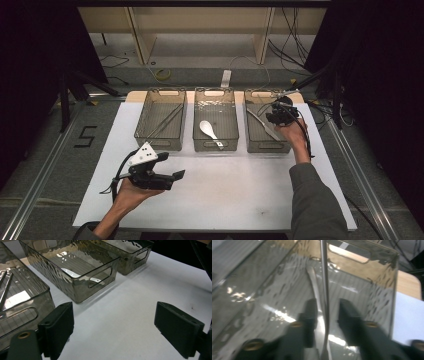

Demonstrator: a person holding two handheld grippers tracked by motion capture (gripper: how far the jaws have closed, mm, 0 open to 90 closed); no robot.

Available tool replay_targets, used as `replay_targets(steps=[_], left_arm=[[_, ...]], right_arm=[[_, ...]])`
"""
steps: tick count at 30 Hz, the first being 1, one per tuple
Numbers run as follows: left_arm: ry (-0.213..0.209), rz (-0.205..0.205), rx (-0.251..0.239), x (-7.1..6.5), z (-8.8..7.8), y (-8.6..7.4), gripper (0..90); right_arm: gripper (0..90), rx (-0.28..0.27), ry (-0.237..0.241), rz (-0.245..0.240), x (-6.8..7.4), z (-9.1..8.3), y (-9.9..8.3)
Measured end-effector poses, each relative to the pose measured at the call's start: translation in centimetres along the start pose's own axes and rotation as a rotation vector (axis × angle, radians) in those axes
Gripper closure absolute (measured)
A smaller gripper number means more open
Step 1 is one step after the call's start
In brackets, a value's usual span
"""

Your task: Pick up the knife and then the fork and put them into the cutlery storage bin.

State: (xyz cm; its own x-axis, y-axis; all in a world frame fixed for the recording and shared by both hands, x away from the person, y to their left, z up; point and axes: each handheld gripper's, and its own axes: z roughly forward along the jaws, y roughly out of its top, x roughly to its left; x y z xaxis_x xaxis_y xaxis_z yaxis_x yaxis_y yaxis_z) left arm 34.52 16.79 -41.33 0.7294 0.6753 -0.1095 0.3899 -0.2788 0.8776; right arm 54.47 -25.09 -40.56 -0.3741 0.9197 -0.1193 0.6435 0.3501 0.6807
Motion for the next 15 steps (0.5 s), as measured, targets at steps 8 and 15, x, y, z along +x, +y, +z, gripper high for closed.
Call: replay_targets(steps=[8, 15], left_arm=[[-0.009, -0.034, -0.039, 0.3, -0.3, 0.0, 15.4], [-0.023, -0.052, -0.04, 0.5, -0.4, 0.0, 15.3]], right_arm=[[43.0, -0.1, 0.115, 0.035, 0.9, -3.5, -0.6], [35.9, -0.236, 0.265, 0.008, 4.3, -8.8, -4.0]])
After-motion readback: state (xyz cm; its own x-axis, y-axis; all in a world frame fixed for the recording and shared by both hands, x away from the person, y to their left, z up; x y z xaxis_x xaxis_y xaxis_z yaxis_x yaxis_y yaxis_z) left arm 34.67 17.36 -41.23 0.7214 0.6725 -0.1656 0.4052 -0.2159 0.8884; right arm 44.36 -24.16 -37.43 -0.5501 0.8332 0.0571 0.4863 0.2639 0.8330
